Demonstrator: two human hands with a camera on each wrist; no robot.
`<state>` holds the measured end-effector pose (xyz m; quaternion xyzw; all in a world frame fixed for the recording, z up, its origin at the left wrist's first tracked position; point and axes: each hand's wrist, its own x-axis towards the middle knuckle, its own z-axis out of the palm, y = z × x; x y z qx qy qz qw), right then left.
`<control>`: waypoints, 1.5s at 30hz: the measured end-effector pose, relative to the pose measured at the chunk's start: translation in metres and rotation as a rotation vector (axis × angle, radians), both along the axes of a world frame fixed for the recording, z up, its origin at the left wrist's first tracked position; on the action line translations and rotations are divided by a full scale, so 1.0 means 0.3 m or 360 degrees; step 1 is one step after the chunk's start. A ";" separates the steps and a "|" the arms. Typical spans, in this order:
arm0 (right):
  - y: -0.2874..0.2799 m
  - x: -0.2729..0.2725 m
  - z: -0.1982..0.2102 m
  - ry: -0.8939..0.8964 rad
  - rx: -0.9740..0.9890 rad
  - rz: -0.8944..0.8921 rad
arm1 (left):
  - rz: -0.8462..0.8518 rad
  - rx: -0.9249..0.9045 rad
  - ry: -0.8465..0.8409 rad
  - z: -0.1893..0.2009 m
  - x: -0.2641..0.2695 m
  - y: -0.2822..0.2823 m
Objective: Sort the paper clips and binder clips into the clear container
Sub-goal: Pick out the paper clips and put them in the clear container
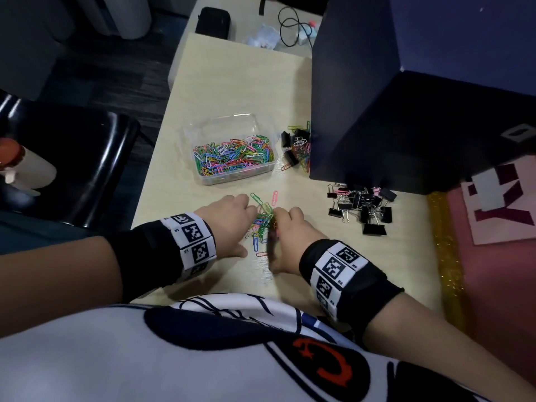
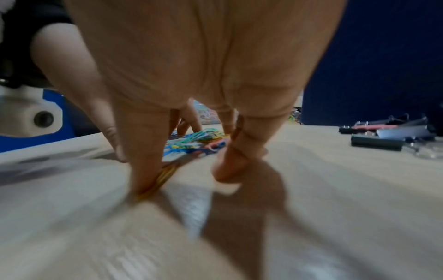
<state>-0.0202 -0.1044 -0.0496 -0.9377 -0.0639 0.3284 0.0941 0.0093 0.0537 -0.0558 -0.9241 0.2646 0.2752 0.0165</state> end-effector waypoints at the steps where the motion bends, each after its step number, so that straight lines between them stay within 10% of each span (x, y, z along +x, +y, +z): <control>1: 0.005 0.010 -0.003 -0.0024 0.0070 -0.0034 | 0.0010 -0.0010 0.0005 0.002 0.003 -0.009; 22: 0.018 0.128 -0.016 -0.0314 0.0147 -0.0153 | 0.0302 -0.0174 0.0107 0.001 0.073 0.020; 36: 0.134 0.377 0.122 -0.0609 0.0623 -0.0478 | 0.0687 -0.0729 -0.0350 0.143 0.255 0.159; 45: 0.122 0.362 0.056 -0.0394 0.0202 0.0170 | 0.0176 -0.0645 -0.0543 0.037 0.200 0.187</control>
